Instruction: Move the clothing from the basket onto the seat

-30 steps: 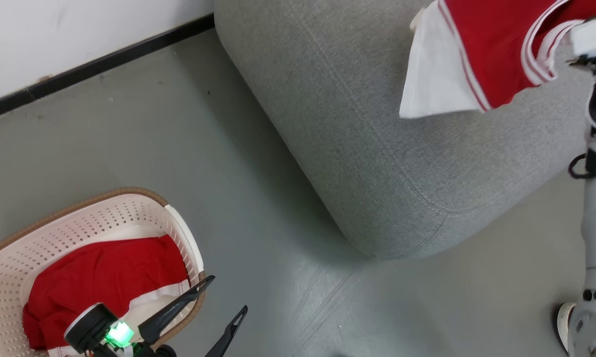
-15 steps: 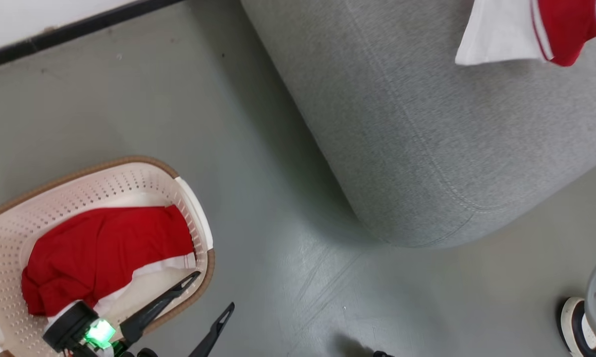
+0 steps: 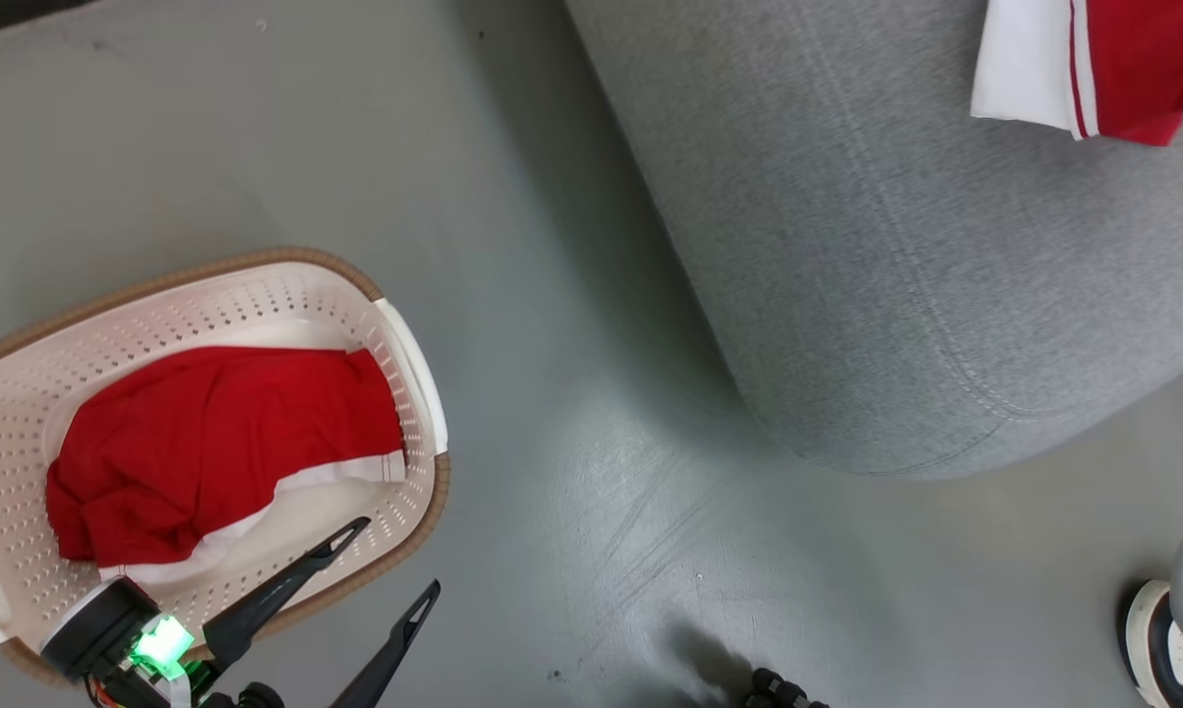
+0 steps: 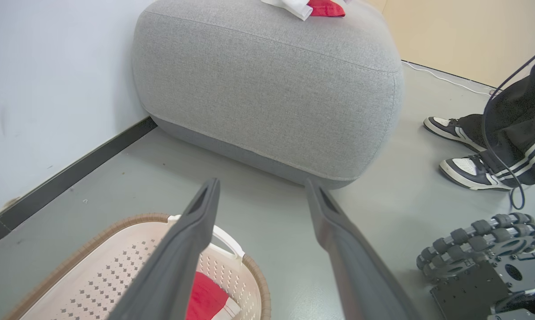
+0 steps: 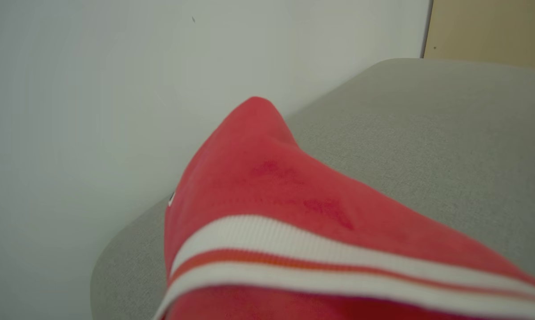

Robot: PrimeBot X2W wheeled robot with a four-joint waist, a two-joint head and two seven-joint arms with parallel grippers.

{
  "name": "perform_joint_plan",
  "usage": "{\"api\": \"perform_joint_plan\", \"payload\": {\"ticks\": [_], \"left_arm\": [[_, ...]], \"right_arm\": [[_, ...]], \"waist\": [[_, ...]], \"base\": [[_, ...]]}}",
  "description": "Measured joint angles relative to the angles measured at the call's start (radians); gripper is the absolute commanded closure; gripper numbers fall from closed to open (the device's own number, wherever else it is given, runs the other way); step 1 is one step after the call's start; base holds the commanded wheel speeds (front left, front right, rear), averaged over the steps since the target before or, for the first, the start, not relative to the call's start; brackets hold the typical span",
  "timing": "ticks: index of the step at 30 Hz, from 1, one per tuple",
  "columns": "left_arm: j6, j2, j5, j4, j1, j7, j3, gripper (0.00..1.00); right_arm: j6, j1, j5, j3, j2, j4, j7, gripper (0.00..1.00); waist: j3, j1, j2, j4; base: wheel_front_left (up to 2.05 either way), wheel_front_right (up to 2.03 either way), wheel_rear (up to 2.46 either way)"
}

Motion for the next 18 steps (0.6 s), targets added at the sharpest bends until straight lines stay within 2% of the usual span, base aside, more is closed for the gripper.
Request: {"api": "perform_joint_plan", "payload": {"ticks": [7, 13, 18], "left_arm": [[0.0, 0.022, -0.002, -0.018, 0.0, 0.0, 0.016, 0.0], [-0.001, 0.03, -0.006, -0.018, 0.0, -0.002, 0.027, 0.0], [-0.002, 0.035, -0.008, -0.019, -0.001, -0.002, 0.03, 0.0]], "right_arm": [[0.0, 0.002, -0.082, -0.167, 0.002, 0.026, 0.002, 1.0], [0.0, 0.002, -0.156, -0.259, 0.006, 0.047, 0.037, 1.0], [0.0, 0.001, -0.23, -0.294, 0.007, 0.068, 0.086, 1.0]], "waist": [[0.035, 0.0, 0.0, 0.021], [0.057, 0.0, 0.0, 0.033], [0.073, 0.0, 0.0, 0.039]], "base": [[0.0, 0.0, 0.0], [0.0, 0.0, 0.0], [0.0, 0.0, 0.0]]}}
